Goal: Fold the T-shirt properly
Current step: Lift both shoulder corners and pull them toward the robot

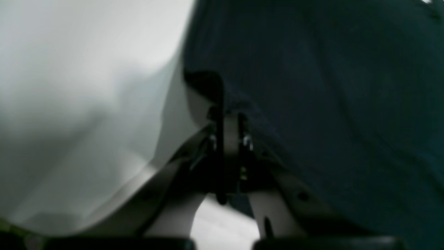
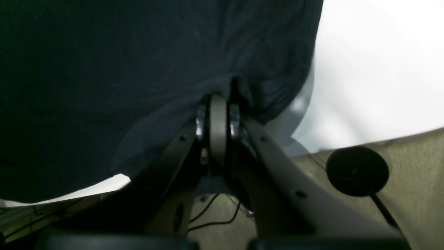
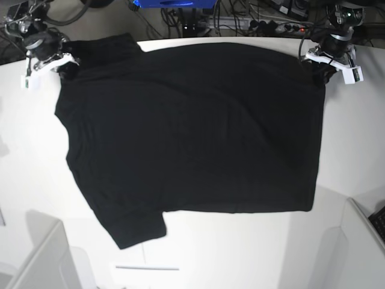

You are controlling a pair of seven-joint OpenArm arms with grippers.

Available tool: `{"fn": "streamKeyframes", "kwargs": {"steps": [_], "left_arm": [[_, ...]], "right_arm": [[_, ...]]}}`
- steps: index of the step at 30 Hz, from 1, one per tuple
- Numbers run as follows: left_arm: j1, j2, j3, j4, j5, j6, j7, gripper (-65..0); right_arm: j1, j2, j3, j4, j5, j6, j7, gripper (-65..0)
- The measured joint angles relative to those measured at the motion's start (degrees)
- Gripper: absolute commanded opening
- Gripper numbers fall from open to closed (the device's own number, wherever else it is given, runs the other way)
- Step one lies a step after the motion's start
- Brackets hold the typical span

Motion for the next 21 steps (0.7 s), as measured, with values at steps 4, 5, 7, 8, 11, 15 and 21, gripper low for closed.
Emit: {"fn": "streamKeyframes", "kwargs": {"steps": [4, 5, 7, 8, 11, 15, 21], "left_arm": [[-1.3, 0.1, -0.1, -0.1, 0.0, 0.2, 0.4, -65.0], [-1.7, 0.1, -0.1, -0.1, -0.1, 0.2, 0.4, -65.0], [-2.3, 0.1, -0.3, -0.1, -2.2, 0.2, 0.4, -65.0], [-3.0, 0.2, -0.3, -0.1, -2.5, 0.2, 0.5, -65.0], [-5.0, 0.1, -0.3, -0.2, -3.4, 0.2, 0.4, -65.0], [-6.4, 0.1, -0.3, -0.2, -3.4, 0.4, 0.4, -65.0], [-8.8, 0.2, -0.5, -0.6, -3.4, 0.4, 0.4, -65.0]], "right_arm": [[2.9, 0.0, 0.0, 0.0, -0.1, 0.0, -0.9, -65.0], [3.4, 0.0, 0.0, 0.0, 0.1, 0.0, -0.9, -65.0], [4.2, 0.0, 0.0, 0.0, -0.2, 0.0, -1.3, -65.0], [4.9, 0.0, 0.0, 0.0, -0.4, 0.0, -1.4, -65.0], [6.9, 0.0, -0.2, 0.0, -0.2, 0.0, -1.5, -65.0], [10.8, 0.0, 0.0, -0.1, -0.6, -0.1, -5.8, -65.0], [15.1, 0.2, 0.0, -0.2, -0.7, -0.3, -8.1, -65.0]]}}
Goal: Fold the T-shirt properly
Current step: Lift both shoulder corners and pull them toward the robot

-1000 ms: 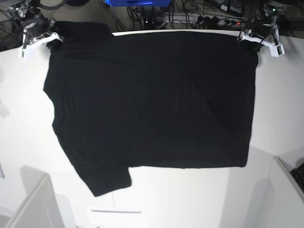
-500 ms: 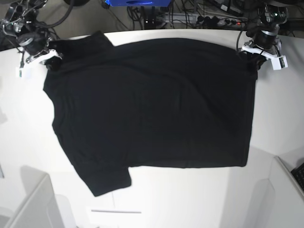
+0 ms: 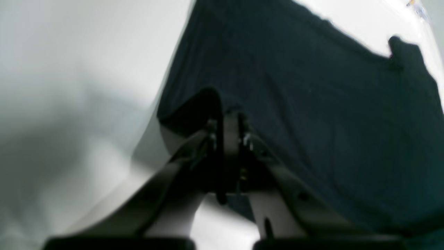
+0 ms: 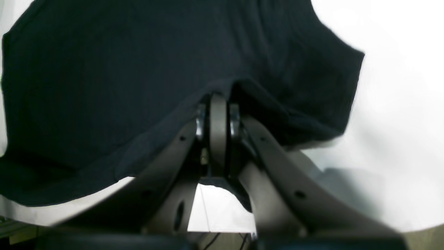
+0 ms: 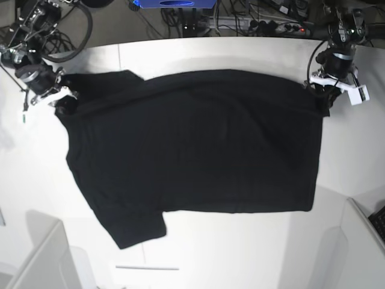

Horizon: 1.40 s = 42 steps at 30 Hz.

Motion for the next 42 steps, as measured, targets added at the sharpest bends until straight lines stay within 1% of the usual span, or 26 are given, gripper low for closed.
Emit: {"fn": "streamKeyframes", "kwargs": {"steps": [1, 4, 5, 7, 8, 10, 12, 16, 22, 31, 32, 33, 35, 37, 39, 42], "left_arm": [[-0.3, 0.0, 0.0, 0.0, 0.0, 0.1, 0.0, -65.0], [-0.6, 0.0, 0.0, -0.3, 0.1, 4.8, 0.2, -65.0], [-0.9, 0.0, 0.0, -0.5, 0.4, 5.4, 0.1, -65.0], [-1.6, 0.0, 0.0, -0.5, 0.2, 6.0, 0.1, -65.0], [-1.8, 0.0, 0.0, -0.5, 0.2, 6.0, 0.1, -65.0], [-2.3, 0.0, 0.0, -0.5, 0.2, 6.0, 0.1, -65.0], [-2.8, -0.1, 0.1, -1.4, 0.2, 6.1, 0.1, -65.0], [-4.1, -0.1, 0.5, -3.8, 0.2, 7.0, 0.0, -65.0], [-4.3, -0.1, 0.3, -4.6, 0.2, 7.4, 0.2, -65.0], [-6.4, -0.1, 0.3, -5.5, 0.2, 7.4, 0.3, -65.0], [-6.8, -0.1, 0.4, -5.5, 0.2, 7.8, 0.2, -65.0], [-7.3, -0.1, 0.5, -5.5, 0.2, 9.6, 0.3, -65.0], [-8.2, -0.1, 0.6, -5.6, 0.2, 11.7, 0.2, -65.0], [-8.8, -0.2, 0.6, -6.1, 0.2, 12.1, 0.1, -65.0], [-9.8, -0.3, 1.5, -6.7, 0.3, 12.5, 1.4, -65.0], [-12.6, -0.2, 2.1, -7.8, 0.2, 12.5, 7.0, -65.0]], "right_arm": [[0.8, 0.0, 0.0, -0.2, -0.1, 0.0, -0.6, -65.0], [3.6, 0.0, -0.3, -1.7, -0.9, 0.0, -1.8, -65.0], [4.4, -0.2, -0.3, -2.2, -2.8, 0.0, -2.1, -65.0], [5.7, -0.6, -0.3, -2.8, -7.2, -0.1, -2.6, -65.0], [6.1, -0.7, -0.5, -3.0, -8.0, -0.1, -2.8, -65.0], [7.1, -0.3, -3.1, -3.5, -9.9, -0.1, -2.4, -65.0], [8.5, -0.2, -5.3, -3.5, -10.6, -0.1, -2.2, -65.0], [11.0, -0.6, -7.6, -4.8, -15.3, 0.0, -2.0, -65.0], [14.4, -0.5, -8.6, -11.1, -16.0, 0.0, -2.0, -65.0], [18.7, -0.5, -8.6, -16.7, -16.2, 0.0, -1.8, -65.0], [18.9, -0.5, -8.6, -17.5, -16.2, 0.0, -1.8, -65.0], [19.1, -0.5, -8.6, -18.1, -16.3, 0.0, -1.8, -65.0], [19.6, -0.5, -8.6, -19.1, -16.4, 0.0, -1.9, -65.0], [20.3, -0.4, -8.6, -19.6, -16.4, -0.1, -2.0, -65.0], [21.1, -0.3, -8.7, -20.3, -16.0, 0.0, -1.7, -65.0], [21.6, 0.0, -8.7, -22.0, -16.3, 0.0, -0.7, -65.0]]}}
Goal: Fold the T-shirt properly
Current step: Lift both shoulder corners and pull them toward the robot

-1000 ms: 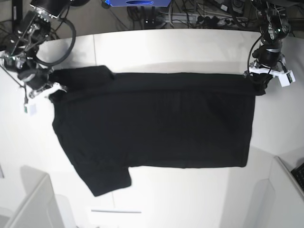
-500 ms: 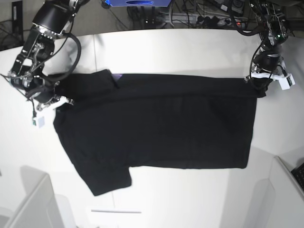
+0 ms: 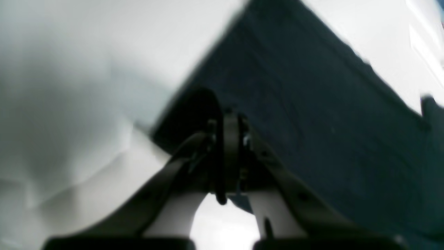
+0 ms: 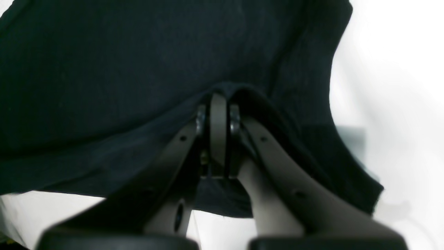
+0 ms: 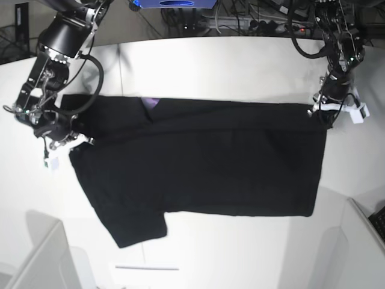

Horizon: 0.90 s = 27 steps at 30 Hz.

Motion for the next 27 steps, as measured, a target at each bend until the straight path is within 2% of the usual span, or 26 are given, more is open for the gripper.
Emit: {"fn": "streamKeyframes", "kwargs": {"steps": [9, 10, 12, 14, 15, 18, 20, 22, 25, 27], "left_arm": [[-1.8, 0.0, -0.5, -0.9, 0.2, 0.0, 1.8, -65.0], [-1.8, 0.0, -0.5, -0.9, 0.2, 0.0, 1.8, -63.7], [-1.7, -0.1, -0.5, -0.9, 0.2, 0.0, 1.8, -54.0], [-1.7, -0.1, -0.6, -0.9, 0.2, 0.0, 1.8, -41.1], [-1.7, -0.1, -0.6, -0.8, 0.2, 0.0, 1.8, -35.1], [-1.8, 0.0, -1.1, 0.3, 0.1, -0.1, 2.1, -14.8], [-1.7, 0.2, -2.9, 1.9, -0.2, -0.5, 2.0, -6.7], [-1.7, 0.0, -5.1, 3.3, -0.2, -1.8, 1.8, -3.5], [-0.3, 0.1, -8.2, 5.3, -0.2, -7.1, 1.7, -3.5], [2.6, 0.3, -10.6, 5.9, -0.6, -11.7, 1.8, -3.5]], "right_arm": [[0.3, 0.0, 0.0, -1.8, -0.2, 0.0, 0.0, -64.5], [0.3, 0.0, 0.0, -1.8, -0.2, 0.0, 0.0, -57.6], [0.3, 0.0, 0.0, -1.6, -0.2, 0.0, 0.0, -45.3], [0.3, 0.7, 0.0, -1.4, -0.1, 0.0, 0.1, -36.2], [0.3, 1.0, 0.2, -1.4, -0.1, 0.0, 0.1, -35.0], [-0.2, 1.3, 0.7, 0.1, -0.6, -0.2, 1.0, -36.6], [-1.9, 1.2, 0.6, 3.8, -0.2, -0.1, 2.6, -36.6], [-4.3, 0.9, 0.6, 8.6, -0.1, -0.2, 3.7, -36.6], [-9.3, 0.0, 0.7, 16.1, -0.2, -1.1, 4.5, -36.5], [-13.0, -2.2, 2.7, 20.6, 0.7, -4.8, 6.1, -35.6]]}}
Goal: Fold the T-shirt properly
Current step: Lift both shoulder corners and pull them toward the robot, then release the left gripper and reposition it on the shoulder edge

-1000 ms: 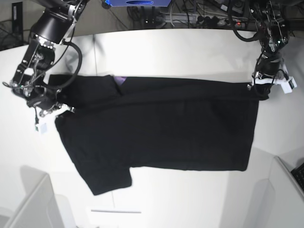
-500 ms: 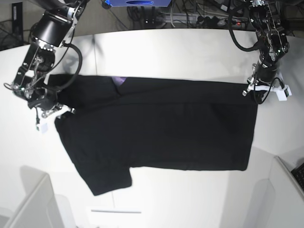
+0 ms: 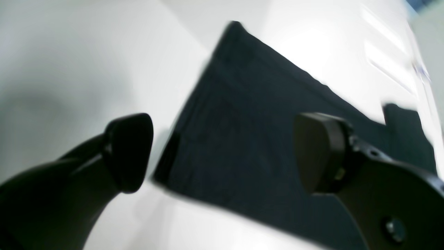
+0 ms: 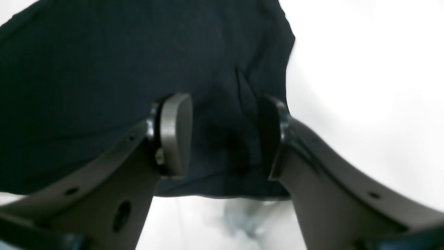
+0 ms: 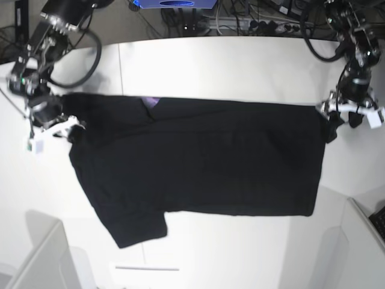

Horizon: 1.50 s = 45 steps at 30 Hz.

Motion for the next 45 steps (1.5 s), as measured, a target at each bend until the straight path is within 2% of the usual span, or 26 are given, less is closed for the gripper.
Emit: {"fn": "streamKeyframes", "kwargs": {"steps": [3, 7, 8, 13, 14, 16, 22, 25, 27, 33, 39, 45], "left_arm": [[3.3, 2.4, -4.2, -1.7, 1.4, -2.9, -0.2, -3.5], [3.5, 4.4, -5.9, -8.1, 0.8, -8.7, 0.2, -3.5], [3.1, 4.4, -6.1, -10.3, 0.9, -9.2, 0.2, -3.5], [2.8, 4.3, -5.9, -13.3, 1.4, -9.5, 0.2, -3.8], [2.8, 4.3, -5.7, -13.1, 1.4, -9.5, 0.2, -5.4], [2.6, 4.4, -5.6, -13.0, 1.2, -9.7, 0.3, -13.8], [-1.2, 5.0, -5.6, -16.3, 0.8, -9.7, 0.5, -46.1], [-1.9, 5.2, -3.6, -16.6, 0.9, -9.4, 0.3, -56.6], [-2.3, 5.4, -1.4, -16.6, 1.0, -9.5, 0.3, -60.4], [-4.4, 6.8, -1.0, -17.7, 0.8, -9.4, 0.2, -63.4], [-2.2, 7.2, -1.0, -17.9, 0.8, -9.4, 0.2, -65.0], [-2.9, 7.2, -4.5, -22.4, 0.6, -9.5, -0.6, -65.0]], "right_arm": [[-5.1, -4.0, 4.9, 2.4, 0.0, -1.3, 3.0, -32.0], [-8.7, -8.6, 8.5, 2.0, -0.8, -1.4, 3.3, -29.7], [-9.0, -9.4, 9.1, 1.9, -0.9, -1.4, 3.2, -29.6], [-9.4, -9.7, 9.0, -1.3, 0.2, -1.4, 3.9, -29.7], [-9.7, -9.6, 9.0, -1.6, -0.4, -1.4, 3.9, -29.9], [-10.0, -9.6, 9.0, -1.6, -0.9, -1.4, 3.8, -29.9], [-9.6, -9.6, 8.8, -1.6, -0.4, -1.4, 3.9, -30.0], [-9.5, -9.6, 8.8, -1.6, -0.2, -1.4, 3.9, -30.0], [-9.7, -9.6, 8.8, -1.6, -0.2, -1.4, 3.9, -30.0], [-9.6, -9.6, 9.0, -1.6, -0.3, -1.4, 3.9, -30.0], [-9.7, -9.6, 9.1, -1.6, -0.2, -1.4, 3.9, -30.0], [-9.8, -9.6, 9.0, -1.6, -0.4, -1.4, 3.9, -30.0]]}}
